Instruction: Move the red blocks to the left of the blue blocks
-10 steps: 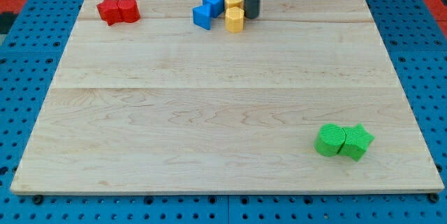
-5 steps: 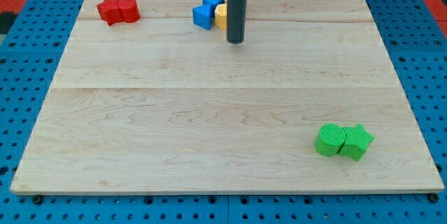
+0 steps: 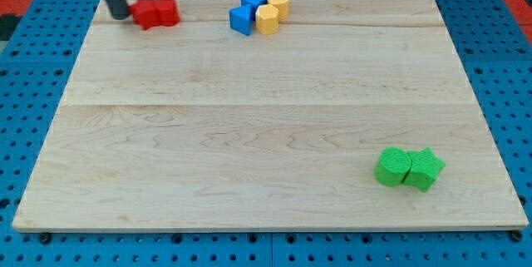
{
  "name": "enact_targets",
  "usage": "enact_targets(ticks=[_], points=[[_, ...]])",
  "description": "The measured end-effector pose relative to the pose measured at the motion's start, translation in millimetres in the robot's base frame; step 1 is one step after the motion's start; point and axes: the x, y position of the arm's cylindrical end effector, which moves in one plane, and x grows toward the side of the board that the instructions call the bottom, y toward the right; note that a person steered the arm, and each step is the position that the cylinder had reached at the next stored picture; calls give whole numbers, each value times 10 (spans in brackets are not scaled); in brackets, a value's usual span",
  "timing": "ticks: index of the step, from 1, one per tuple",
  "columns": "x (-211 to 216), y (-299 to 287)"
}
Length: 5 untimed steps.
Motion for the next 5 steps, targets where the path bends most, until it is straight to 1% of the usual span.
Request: enact_targets(ticks=[1,3,4,5], points=[[0,439],[-4,803],[212,951],[997,1210]])
